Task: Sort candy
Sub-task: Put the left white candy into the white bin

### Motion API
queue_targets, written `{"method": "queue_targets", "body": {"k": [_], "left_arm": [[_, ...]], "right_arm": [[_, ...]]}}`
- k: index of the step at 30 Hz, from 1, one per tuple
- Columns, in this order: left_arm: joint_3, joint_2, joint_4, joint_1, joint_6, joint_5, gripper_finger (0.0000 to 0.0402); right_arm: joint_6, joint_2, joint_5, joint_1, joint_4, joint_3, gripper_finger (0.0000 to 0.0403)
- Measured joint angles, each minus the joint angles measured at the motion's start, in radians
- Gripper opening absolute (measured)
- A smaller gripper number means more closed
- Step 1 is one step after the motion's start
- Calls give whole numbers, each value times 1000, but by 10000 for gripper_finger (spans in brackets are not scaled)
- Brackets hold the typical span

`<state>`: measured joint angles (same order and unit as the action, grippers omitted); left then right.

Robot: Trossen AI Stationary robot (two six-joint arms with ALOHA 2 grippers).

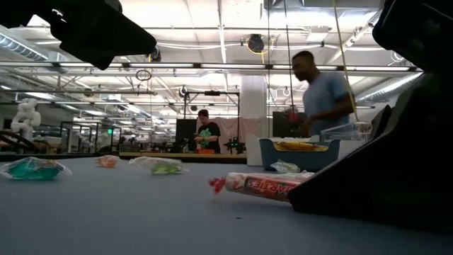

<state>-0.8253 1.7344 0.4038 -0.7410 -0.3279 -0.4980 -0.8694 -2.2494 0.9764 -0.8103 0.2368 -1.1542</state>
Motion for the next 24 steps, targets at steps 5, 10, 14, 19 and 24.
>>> {"method": "queue_targets", "body": {"k": [5,10,14,19,24], "left_arm": [[0,0,0,0,0,0,239],[0,0,0,0,2,0,239],[0,0,0,0,17,0,239],[0,-1,13,3,102,0,239],[0,-2,65,28,231,0,239]], "right_arm": [[-1,0,1,0,15,1,26],[-2,8,-15,1,27,2,40],[28,36,-44,2,27,4,45],[153,126,-45,5,32,4,38],[340,251,-119,30,0,4,39]]}}
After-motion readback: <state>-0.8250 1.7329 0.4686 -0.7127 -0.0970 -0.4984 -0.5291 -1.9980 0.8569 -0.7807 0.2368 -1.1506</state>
